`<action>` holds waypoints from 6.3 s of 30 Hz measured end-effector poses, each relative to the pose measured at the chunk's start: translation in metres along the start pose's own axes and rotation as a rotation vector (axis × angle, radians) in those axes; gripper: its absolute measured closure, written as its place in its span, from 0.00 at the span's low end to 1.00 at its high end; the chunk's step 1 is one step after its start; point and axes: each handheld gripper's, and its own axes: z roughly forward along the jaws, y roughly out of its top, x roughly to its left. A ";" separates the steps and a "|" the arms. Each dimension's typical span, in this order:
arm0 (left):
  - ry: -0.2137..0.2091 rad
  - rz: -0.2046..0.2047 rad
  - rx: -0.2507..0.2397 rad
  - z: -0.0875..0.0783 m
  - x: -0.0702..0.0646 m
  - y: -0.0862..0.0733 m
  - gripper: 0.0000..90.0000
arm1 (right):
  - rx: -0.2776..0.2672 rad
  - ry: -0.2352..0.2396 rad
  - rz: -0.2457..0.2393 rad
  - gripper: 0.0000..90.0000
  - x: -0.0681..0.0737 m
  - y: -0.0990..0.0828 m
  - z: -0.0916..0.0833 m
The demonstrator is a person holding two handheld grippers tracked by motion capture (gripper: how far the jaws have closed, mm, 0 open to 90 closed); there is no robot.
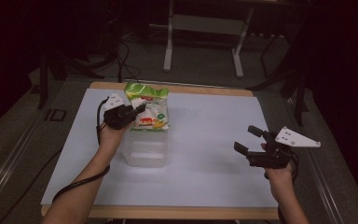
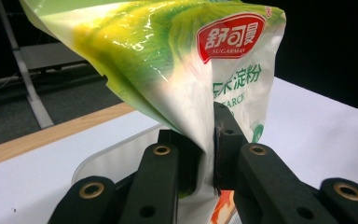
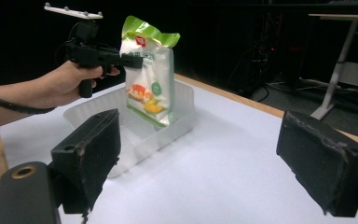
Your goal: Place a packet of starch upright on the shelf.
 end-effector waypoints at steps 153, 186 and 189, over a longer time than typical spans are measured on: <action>-0.575 0.198 0.125 -0.040 -0.182 -0.031 0.02 | 0.127 0.091 0.065 0.15 0.016 -0.056 0.005; -0.631 0.237 0.181 -0.029 -0.182 -0.070 0.02 | 0.166 0.154 -0.063 0.15 0.022 -0.093 0.019; -0.631 0.242 0.184 -0.029 -0.182 -0.071 0.02 | 0.165 0.160 -0.063 0.16 0.022 -0.093 0.019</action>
